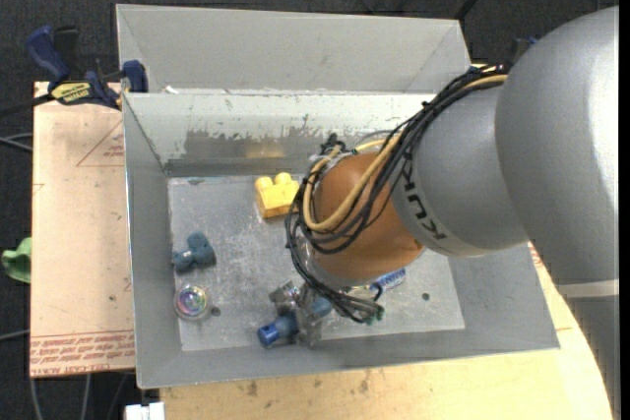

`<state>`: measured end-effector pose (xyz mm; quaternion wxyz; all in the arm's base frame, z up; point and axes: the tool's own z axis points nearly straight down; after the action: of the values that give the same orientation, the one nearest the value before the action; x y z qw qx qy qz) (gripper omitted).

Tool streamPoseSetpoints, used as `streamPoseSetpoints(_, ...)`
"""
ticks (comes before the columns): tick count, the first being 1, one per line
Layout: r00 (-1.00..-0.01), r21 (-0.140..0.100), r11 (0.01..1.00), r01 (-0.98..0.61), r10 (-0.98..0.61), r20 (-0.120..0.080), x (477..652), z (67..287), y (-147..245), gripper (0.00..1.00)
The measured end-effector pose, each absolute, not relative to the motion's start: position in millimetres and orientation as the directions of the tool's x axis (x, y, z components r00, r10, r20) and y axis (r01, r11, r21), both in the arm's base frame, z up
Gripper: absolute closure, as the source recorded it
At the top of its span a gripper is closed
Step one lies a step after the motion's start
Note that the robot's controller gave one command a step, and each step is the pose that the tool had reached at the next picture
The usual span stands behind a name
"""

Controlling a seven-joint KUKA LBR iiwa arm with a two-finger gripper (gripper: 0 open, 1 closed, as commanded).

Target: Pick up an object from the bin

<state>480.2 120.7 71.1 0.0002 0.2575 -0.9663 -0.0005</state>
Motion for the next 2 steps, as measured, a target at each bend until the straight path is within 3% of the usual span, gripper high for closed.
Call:
streamPoseSetpoints(1,-0.821,0.000,0.821,-0.571,-0.571,-0.001,482.7,70,134,1.00)
streamPoseSetpoints(2,-0.810,-0.001,0.810,-0.587,-0.587,-0.005,490.3,112,136,1.00)
